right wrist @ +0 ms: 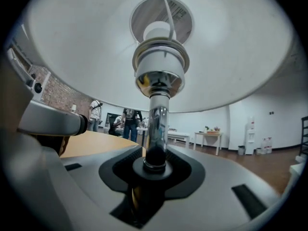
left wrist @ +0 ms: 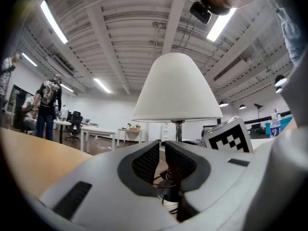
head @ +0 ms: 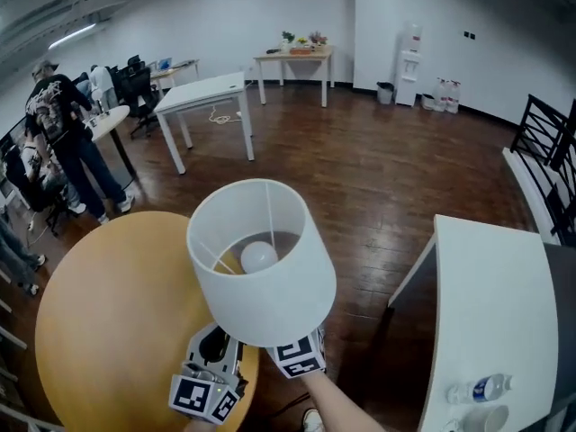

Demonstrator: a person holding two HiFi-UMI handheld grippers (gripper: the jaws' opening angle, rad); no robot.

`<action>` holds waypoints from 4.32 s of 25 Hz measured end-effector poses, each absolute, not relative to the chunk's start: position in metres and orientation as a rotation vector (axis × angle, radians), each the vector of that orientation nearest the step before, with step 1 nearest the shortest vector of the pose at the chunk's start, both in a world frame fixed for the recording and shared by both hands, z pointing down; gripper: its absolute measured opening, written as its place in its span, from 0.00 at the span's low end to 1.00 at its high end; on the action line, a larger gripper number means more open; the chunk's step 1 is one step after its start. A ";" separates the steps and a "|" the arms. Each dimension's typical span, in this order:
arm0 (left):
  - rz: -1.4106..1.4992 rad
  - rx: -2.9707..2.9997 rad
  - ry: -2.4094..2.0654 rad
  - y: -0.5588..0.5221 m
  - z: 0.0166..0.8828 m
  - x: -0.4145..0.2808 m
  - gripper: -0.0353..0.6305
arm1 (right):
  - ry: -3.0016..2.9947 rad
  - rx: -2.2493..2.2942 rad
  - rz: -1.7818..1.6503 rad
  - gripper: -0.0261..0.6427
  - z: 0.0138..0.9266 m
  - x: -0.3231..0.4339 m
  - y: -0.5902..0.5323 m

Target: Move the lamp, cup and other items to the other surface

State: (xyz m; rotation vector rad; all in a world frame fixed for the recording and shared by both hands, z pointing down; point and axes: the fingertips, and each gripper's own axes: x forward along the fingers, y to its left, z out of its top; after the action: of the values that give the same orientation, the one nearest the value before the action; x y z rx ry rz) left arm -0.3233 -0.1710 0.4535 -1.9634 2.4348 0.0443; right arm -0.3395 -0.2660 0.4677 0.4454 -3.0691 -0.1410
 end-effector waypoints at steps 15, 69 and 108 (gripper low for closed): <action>0.099 -2.642 1.669 -0.397 0.440 -0.017 0.13 | -2.602 1.497 -0.131 0.23 0.464 0.056 -0.495; -0.013 -2.773 1.531 -0.368 0.460 0.002 0.07 | -2.766 1.536 0.041 0.04 0.451 0.048 -0.365; 0.027 -2.424 1.970 -0.162 0.355 -0.174 0.07 | -3.112 0.817 -0.075 0.04 0.348 -0.142 -0.163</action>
State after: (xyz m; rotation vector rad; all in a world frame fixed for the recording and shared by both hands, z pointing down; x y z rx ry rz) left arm -0.1743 -0.1623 0.3551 -2.4237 1.9702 0.0269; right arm -0.1424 -0.1625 0.3483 0.8171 -3.1117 -0.0754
